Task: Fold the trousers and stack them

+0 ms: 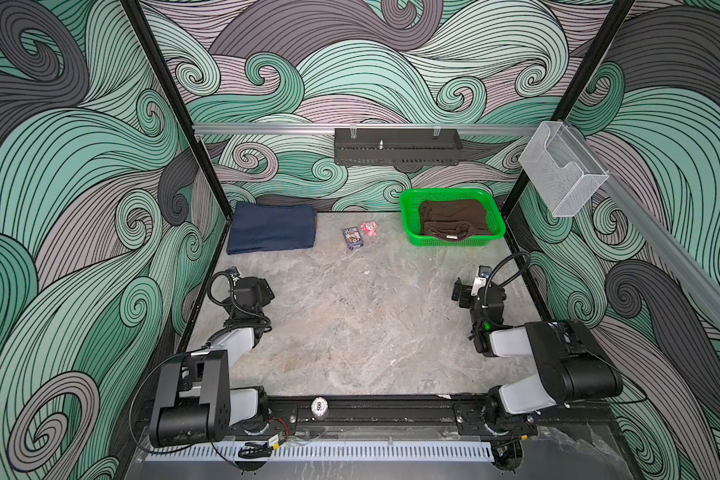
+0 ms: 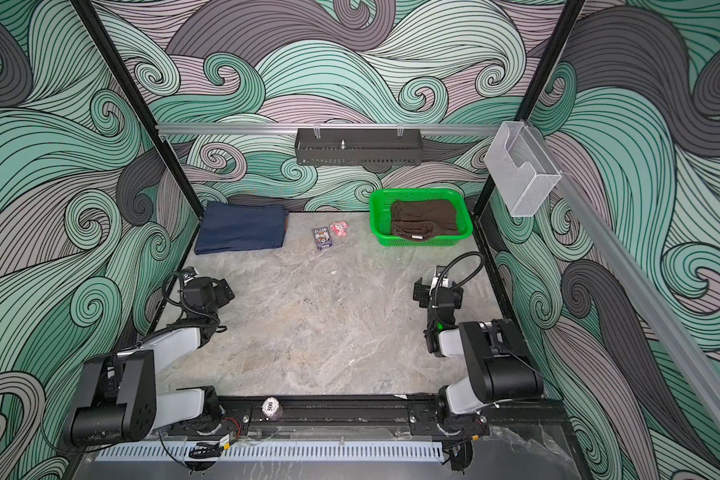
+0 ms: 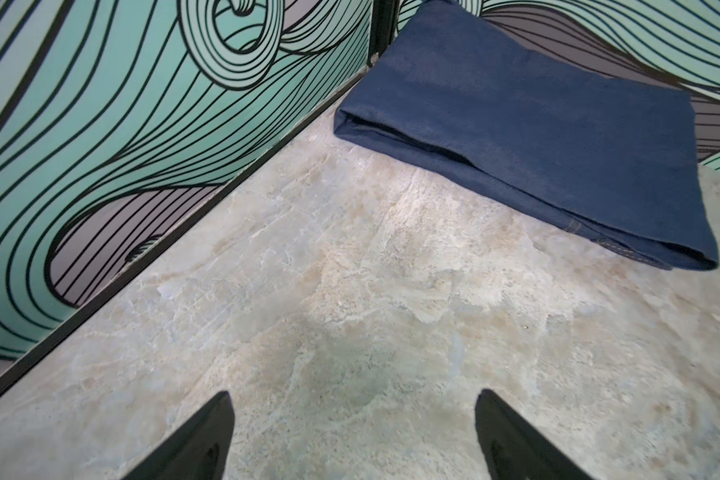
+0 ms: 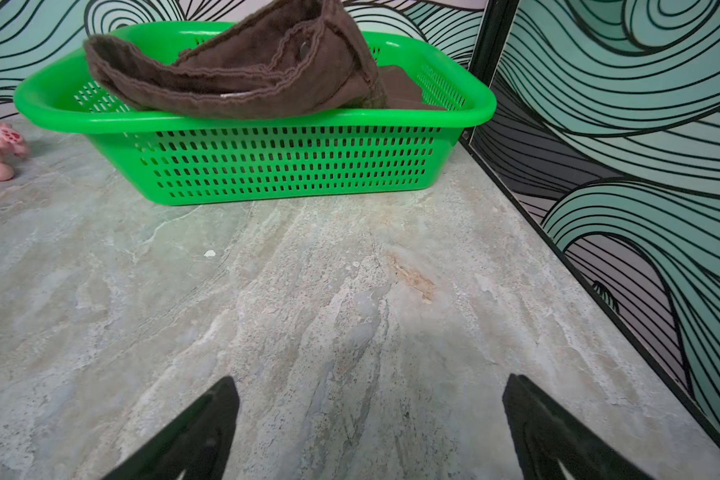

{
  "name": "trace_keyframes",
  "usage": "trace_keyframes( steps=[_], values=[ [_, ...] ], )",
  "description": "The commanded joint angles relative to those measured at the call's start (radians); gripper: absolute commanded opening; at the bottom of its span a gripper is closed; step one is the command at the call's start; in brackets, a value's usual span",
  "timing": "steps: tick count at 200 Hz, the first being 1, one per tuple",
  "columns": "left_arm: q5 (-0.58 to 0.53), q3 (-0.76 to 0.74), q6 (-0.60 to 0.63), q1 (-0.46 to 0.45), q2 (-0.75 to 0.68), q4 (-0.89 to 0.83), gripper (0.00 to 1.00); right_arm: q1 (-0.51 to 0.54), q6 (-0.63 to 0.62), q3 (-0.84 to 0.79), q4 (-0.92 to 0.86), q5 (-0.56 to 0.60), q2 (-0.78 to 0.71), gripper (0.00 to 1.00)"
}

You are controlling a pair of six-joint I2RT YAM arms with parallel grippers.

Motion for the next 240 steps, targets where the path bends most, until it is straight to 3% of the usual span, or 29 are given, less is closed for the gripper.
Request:
trace_keyframes(
  steps=[1,50,74,92,112,126,142,155,168,240],
  values=[
    [0.022,0.037,0.073,-0.006,0.023,0.078,0.92,-0.008,-0.008,0.048,0.008,-0.046,0.008,0.99],
    [0.067,-0.006,0.145,-0.006,0.127,0.310,0.93,-0.024,0.000,0.086,-0.061,-0.080,0.010,0.99],
    [0.147,0.041,0.181,-0.016,0.192,0.264,0.92,-0.035,0.000,0.111,-0.113,-0.110,0.011,0.99],
    [0.161,0.000,0.250,-0.035,0.260,0.435,0.92,-0.038,-0.002,0.114,-0.117,-0.125,0.013,0.99],
    [0.148,0.050,0.206,-0.036,0.221,0.267,0.94,-0.046,0.001,0.117,-0.124,-0.146,0.013,0.99],
    [0.193,0.026,0.262,-0.037,0.252,0.367,0.95,-0.050,0.001,0.123,-0.136,-0.163,0.015,0.99],
    [0.211,0.065,0.238,-0.037,0.229,0.253,0.95,-0.053,0.001,0.123,-0.136,-0.165,0.014,0.99],
    [0.220,0.047,0.264,-0.037,0.247,0.321,0.96,-0.053,-0.002,0.127,-0.147,-0.169,0.013,0.99],
    [0.213,0.064,0.241,-0.036,0.233,0.261,0.97,-0.052,-0.003,0.129,-0.145,-0.168,0.013,0.99],
    [0.212,0.055,0.245,-0.036,0.233,0.282,0.98,-0.051,-0.005,0.128,-0.145,-0.168,0.013,0.99]
  ],
)
